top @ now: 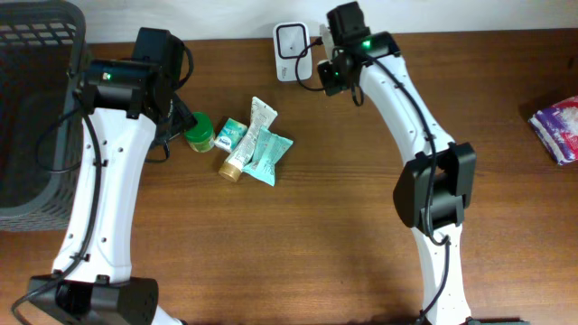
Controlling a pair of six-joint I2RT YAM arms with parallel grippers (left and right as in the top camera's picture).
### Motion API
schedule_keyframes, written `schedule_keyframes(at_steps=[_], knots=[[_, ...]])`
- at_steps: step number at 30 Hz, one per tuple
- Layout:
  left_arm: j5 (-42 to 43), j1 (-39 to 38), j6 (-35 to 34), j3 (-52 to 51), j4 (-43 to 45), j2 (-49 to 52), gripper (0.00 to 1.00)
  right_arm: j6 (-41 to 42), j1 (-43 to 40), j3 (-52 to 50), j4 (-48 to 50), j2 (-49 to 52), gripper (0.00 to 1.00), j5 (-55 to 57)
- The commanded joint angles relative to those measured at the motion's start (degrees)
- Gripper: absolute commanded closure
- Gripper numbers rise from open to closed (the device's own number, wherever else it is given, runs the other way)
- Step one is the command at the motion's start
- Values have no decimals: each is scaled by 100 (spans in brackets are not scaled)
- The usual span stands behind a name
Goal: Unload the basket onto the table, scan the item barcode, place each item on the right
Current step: 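Lift the orange Kleenex pack up to the barcode scanner, then carry the orange pack right and drop it beside the purple-red pack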
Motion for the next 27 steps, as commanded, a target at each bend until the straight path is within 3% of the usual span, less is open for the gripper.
schedule_keyframes(at_steps=[1, 4, 10, 17, 19, 24, 27], knots=[[-66, 4, 72, -4, -7, -17, 1, -245, 199, 48, 927, 17, 96, 621], [-66, 4, 70, -4, -7, -17, 1, -824, 286, 48, 1628, 157, 96, 623], [-66, 4, 72, -4, -7, -17, 1, -2861, 459, 48, 2664, 664, 96, 708], [-66, 4, 72, -4, -7, -17, 1, -3156, 605, 50, 3335, 820, 96, 1108], [-66, 4, 72, -4, -7, -17, 1, -2833, 608, 52, 3447, 817, 96, 1303], [-66, 4, 72, -4, -7, -17, 1, -765, 363, 164, 3309, 549, 96, 1333], [-66, 4, 72, -4, -7, -17, 1, 505, -205, 166, 2870, 79, 96, 1300]])
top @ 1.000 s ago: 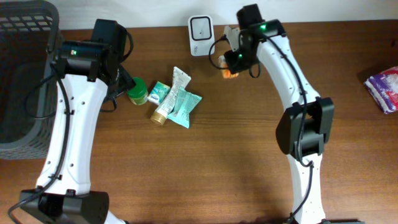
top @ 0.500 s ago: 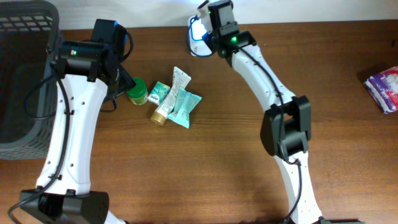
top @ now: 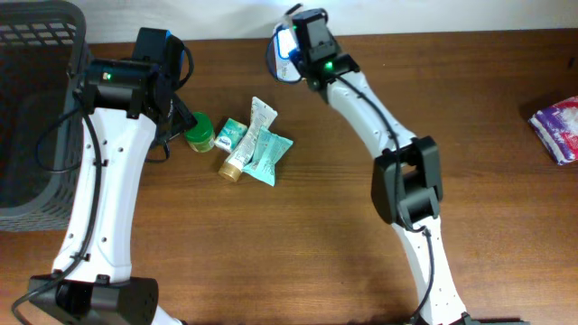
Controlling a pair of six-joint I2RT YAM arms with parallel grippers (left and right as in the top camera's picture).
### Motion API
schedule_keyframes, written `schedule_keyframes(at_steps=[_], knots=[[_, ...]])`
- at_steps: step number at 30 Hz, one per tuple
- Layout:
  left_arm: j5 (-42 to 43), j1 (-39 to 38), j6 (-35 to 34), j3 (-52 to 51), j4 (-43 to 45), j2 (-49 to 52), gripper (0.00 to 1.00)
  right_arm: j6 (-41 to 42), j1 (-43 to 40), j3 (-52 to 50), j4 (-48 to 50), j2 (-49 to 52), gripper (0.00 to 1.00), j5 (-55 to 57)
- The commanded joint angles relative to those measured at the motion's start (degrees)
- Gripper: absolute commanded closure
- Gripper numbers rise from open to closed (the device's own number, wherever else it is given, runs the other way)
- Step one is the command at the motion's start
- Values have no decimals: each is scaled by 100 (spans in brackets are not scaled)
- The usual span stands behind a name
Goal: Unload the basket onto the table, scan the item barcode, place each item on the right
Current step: 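Carry the orange pack right and drop it beside the purple-red pack, then move the right gripper back and grasp the green wipes pack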
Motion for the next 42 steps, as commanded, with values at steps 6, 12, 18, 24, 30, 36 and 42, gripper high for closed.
schedule_keyframes(at_steps=[6, 12, 18, 24, 30, 36, 42], knots=[[-66, 4, 72, -4, -9, -17, 1, 2811, -2081, 162, -2354, -1128, 96, 103], [-66, 4, 72, -4, -9, -17, 1, 2564, -3694, 46, -4050, -984, 96, 105], [-66, 4, 70, -4, -9, -17, 1, 2566, -4627, -551, -4216, -883, 96, 20], [-66, 4, 70, -4, -9, -17, 1, 2568, -5093, -1088, -3805, -883, 92, 15], [-66, 4, 70, -4, -9, -17, 1, 2568, -5117, -1126, -3777, -885, 17, 0], [-66, 4, 72, -4, -9, -17, 1, 2573, -5062, -745, -4052, -1279, 1, -44], [-66, 4, 72, -4, -9, -17, 1, 2435, -4631, -695, -3921, -1910, 0, -3283]])
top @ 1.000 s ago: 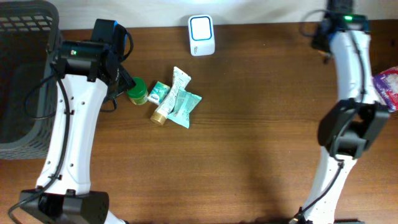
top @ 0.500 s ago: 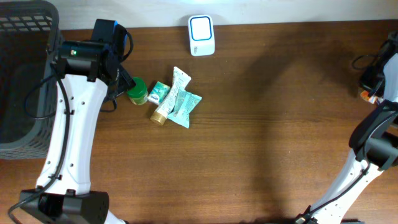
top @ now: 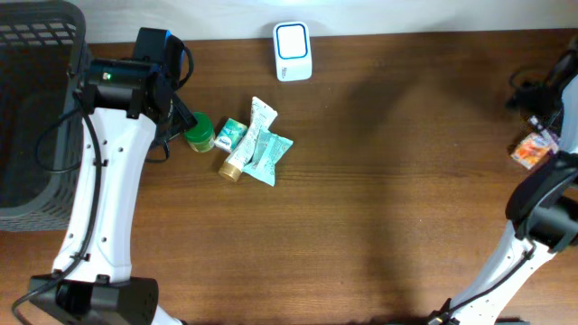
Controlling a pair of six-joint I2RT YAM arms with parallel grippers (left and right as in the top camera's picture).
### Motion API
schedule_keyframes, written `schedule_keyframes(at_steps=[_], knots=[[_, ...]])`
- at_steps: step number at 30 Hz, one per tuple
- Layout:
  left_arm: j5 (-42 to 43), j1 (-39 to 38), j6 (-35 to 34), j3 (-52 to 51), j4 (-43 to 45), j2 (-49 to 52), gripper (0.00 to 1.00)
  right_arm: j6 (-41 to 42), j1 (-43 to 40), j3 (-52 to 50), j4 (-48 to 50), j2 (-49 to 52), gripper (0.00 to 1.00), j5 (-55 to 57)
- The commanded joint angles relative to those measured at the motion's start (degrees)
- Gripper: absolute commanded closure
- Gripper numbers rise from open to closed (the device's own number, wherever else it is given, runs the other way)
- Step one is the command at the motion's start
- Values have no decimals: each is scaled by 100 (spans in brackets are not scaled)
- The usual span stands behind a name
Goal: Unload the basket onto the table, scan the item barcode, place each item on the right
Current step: 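Move the right gripper back and grasp the green wipes pack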
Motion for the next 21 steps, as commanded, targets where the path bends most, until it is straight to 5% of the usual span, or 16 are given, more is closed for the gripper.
schedule_keyframes(at_steps=[1, 4, 21], knots=[[-66, 4, 70, -4, -9, -17, 1, -295, 433, 208, 94, -492, 3, -2688], [-66, 4, 72, -4, -9, -17, 1, -568, 903, 203, -17, -481, 7, -3464], [-66, 4, 72, -4, -9, -17, 1, -511, 4343, -636, -247, -221, 1, -3117]])
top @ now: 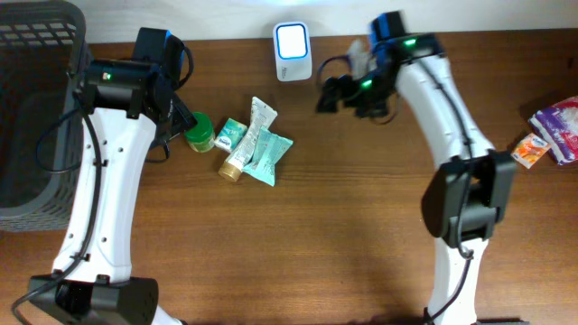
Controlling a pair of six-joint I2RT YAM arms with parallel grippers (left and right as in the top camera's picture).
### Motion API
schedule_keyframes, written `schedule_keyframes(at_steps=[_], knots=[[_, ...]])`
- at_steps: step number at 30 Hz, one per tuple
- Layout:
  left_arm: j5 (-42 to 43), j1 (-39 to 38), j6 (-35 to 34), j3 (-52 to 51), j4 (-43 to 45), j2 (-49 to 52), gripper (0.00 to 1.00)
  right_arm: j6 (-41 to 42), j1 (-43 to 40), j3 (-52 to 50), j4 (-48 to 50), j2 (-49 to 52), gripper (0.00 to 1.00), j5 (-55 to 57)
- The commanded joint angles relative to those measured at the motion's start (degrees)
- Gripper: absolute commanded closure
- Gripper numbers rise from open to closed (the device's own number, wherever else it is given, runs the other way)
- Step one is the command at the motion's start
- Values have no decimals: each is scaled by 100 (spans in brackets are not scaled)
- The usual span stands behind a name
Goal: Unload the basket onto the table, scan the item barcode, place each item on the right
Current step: 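Move the right gripper back and grasp the green wipes pack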
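Note:
The white scanner (293,41) stands at the table's back edge with its window lit. Left of centre lies a pile of items: a green-lidded jar (200,133), a small teal box (231,134), a tube (247,142) and a teal packet (272,151). My right gripper (325,96) hangs low right of the scanner, pointing left toward the pile; its fingers look apart and empty. My left gripper (183,120) sits just left of the jar, mostly hidden under its arm. A small orange packet (530,150) lies at the far right.
A dark grey basket (36,108) fills the left edge of the table. A purple-and-white packet (559,117) lies at the right edge beside the orange one. Black cables trail by the left arm and near the scanner.
My right arm was stretched to the far right edge, by the orange packet. It is now back near the scanner, facing the pile. The orange packet stays on the table. The left arm is unchanged.
My right gripper was just right of the scanner, then directly in front of its window. After that it was at the far right, where an orange packet appeared beside the purple one. Now it is back left, empty. The pile and left arm stayed put.

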Motion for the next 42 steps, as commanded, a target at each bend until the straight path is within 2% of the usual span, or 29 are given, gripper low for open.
schedule_keyframes(at_steps=[1, 7, 11, 14, 18, 19, 22, 26, 28, 31, 34, 37, 39, 42], knots=[[-66, 4, 72, -4, -7, -17, 1, 221, 481, -378, 256, 85, 1, 50], [-66, 4, 72, -4, -7, -17, 1, 1969, 879, -1235, 1180, 90, 1, -42], [-66, 4, 70, -4, -7, -17, 1, 2197, 883, -2009, 2229, 90, 1, -981], [-66, 4, 72, -4, -7, -17, 1, 2894, 883, -2481, 2898, 90, 1, -1115], [-66, 4, 72, -4, -7, -17, 1, 3436, 927, -3106, 3670, 90, 16, -1204], [-66, 4, 70, -4, -7, -17, 1, 3438, 964, -3230, 3864, 90, 24, -1244], [-66, 4, 72, -4, -7, -17, 1, 3696, 1080, -3451, 4291, 90, 29, -1235], [-66, 4, 70, -4, -7, -17, 1, 3912, 1307, -3589, 4942, 92, 30, -1174], [-66, 4, 72, -4, -7, -17, 1, 3934, 1366, -3589, 5099, 92, 35, -1078], [-66, 4, 70, -4, -7, -17, 1, 3934, 1370, -3600, 5099, 92, 50, -966], [-66, 4, 72, -4, -7, -17, 1, 3891, 1370, -3637, 5058, 92, 61, -752], [-66, 4, 70, -4, -7, -17, 1, 3591, 1368, -3637, 5034, 90, 69, -682], [-66, 4, 72, -4, -7, -17, 1, 3493, 1355, -3630, 5029, 79, 70, -800], [-66, 4, 72, -4, -7, -17, 1, 3095, 1259, -3617, 4898, -74, 81, -1045]])
